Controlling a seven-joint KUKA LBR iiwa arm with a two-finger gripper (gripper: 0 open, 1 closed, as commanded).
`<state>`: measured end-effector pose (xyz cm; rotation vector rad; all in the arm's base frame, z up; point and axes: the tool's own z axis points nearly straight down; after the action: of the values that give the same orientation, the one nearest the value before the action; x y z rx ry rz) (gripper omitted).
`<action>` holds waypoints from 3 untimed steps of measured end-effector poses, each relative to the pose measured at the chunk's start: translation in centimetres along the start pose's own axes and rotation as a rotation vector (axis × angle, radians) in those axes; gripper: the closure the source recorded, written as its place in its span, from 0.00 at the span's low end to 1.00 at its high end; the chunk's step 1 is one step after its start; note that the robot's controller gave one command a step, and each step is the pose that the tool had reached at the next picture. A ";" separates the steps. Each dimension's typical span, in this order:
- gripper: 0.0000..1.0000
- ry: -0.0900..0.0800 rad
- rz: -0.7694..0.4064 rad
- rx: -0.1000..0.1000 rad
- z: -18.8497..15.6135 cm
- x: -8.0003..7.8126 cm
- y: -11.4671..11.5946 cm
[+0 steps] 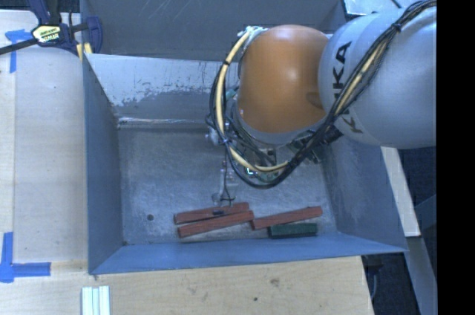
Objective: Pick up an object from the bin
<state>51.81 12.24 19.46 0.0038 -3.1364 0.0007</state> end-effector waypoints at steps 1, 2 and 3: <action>0.00 -0.008 0.003 -0.001 -0.4 -0.2 0.0; 0.00 -0.011 -0.119 -0.001 6.1 1.2 -1.2; 0.00 -0.006 -0.157 0.000 6.8 1.6 -2.3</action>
Offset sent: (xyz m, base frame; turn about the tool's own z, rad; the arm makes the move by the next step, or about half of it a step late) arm -0.0278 -0.0229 -0.1246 -0.2322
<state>50.14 9.90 12.70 0.2502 -3.1323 0.0001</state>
